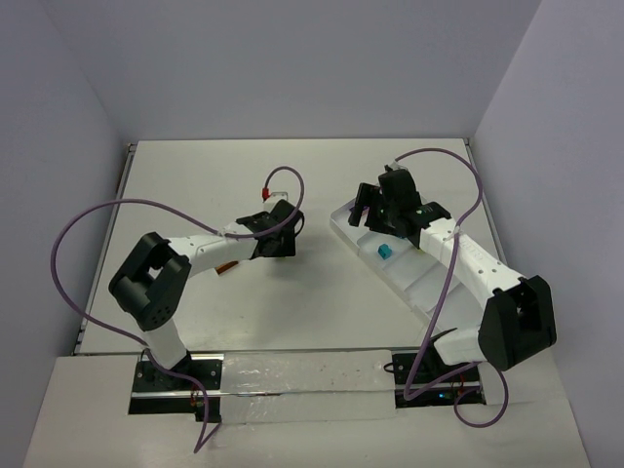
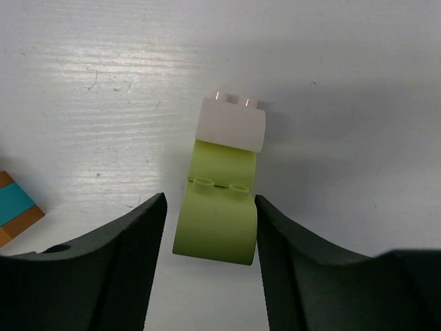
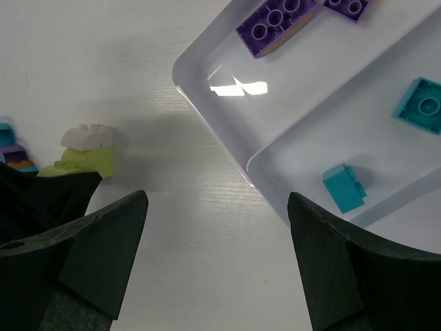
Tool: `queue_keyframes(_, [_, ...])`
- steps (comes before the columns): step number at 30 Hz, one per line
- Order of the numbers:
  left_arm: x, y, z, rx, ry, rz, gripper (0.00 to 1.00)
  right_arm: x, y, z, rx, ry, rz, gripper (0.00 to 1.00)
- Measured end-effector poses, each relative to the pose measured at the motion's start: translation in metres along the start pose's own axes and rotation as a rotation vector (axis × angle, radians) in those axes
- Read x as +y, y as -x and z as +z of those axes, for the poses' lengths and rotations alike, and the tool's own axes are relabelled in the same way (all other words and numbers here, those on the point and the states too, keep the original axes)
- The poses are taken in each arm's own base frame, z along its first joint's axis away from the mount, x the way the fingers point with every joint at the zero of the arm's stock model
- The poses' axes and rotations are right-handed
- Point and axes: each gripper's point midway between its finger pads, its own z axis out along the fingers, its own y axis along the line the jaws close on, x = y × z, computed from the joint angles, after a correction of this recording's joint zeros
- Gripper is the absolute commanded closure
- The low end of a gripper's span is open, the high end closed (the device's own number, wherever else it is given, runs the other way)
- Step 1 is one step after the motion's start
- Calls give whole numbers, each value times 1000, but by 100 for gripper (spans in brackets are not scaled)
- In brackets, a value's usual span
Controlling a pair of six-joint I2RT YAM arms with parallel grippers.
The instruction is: Sort the legos into containers by color
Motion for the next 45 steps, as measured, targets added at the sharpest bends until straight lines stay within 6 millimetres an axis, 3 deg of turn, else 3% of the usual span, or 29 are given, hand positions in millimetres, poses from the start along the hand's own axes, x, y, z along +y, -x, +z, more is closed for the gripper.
queue_keyframes(9, [-6,4,8,-2,-4,33,39,1,0,0,2,3,0,11])
queue_keyframes(12, [-8,6,8,-9,-16,44,53,0,0,0,2,3,0,11])
queue_keyframes(19, [-14,12,9,-18,-25,55,97,0,0,0,0,2,2,11])
queue_keyframes(24, [-15,12,7,-8,-52,69,100,-3,-4,2,9,2,3,11])
queue_keyframes(27, [-20,18,-9,5,-164,61,100,2,-5,2,12,30,1,10])
queue_keyframes(31, [-20,44,-52,-45,-393,-4,100,17,-5,-3,4,125,-8,10])
queue_keyframes(36, [-30,71,-101,-131,-674,-35,100,48,1,-29,-33,321,-59,10])
queue_keyframes(40, [-44,65,-124,-117,-871,-3,100,81,7,-55,-61,521,-131,9])
queue_keyframes(45, [-55,52,-143,-86,-1055,34,100,115,0,-84,-28,769,-212,9])
